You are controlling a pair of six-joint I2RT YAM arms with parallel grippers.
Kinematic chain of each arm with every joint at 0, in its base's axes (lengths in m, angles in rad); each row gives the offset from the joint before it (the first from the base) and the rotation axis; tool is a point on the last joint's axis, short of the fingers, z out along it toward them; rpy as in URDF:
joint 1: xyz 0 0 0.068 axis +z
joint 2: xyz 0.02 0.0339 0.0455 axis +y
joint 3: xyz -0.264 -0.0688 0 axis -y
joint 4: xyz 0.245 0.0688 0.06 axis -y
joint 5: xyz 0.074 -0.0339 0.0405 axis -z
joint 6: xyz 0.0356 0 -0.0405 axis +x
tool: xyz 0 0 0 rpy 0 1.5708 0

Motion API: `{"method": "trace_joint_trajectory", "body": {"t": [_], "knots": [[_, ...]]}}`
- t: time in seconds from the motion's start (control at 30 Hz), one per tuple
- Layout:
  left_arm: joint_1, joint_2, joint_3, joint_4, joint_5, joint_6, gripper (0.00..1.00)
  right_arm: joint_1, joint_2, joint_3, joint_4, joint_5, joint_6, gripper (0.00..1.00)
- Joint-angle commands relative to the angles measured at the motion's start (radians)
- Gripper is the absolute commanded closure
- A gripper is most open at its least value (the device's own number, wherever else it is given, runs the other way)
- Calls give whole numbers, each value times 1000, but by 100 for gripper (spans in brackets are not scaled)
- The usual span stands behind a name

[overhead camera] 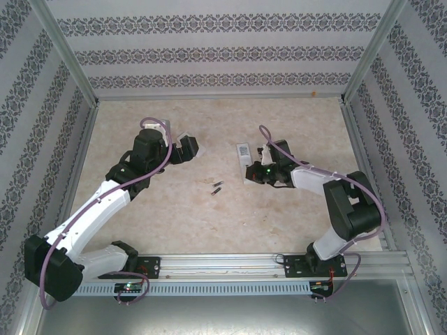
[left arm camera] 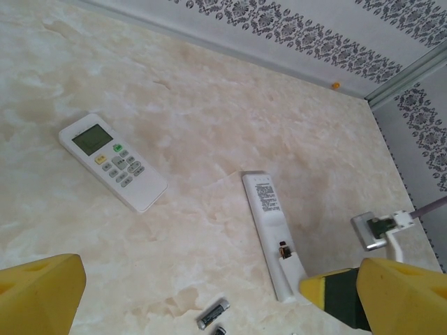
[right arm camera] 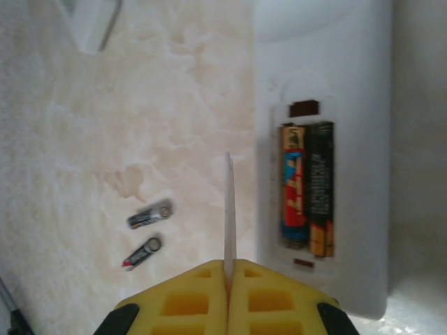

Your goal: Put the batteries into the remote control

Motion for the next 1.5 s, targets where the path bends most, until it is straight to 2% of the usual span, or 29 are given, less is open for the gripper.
{"method": "trace_joint_trajectory", "body": {"t": [0.0,0.17,0.47,0.87,1.13,1.47], "knots": [[-4,6,-11,50,-3,14,0,-11,47,32,-6,43,8,100],[-4,10,-12,56,2,12,0,-12,65,43,0,56,2,100],[-4,23,-17,70,12,9,0,-27,-17,50,0,82,7,100],[-3,20,-19,72,15,5,0,-28,84,63,33,65,31,98],[-4,27,-17,76,19,2,0,-21,101,61,24,70,31,89],[-4,32,-18,86,28,-6,0,-6,53,115,-118,153,-34,76]]}}
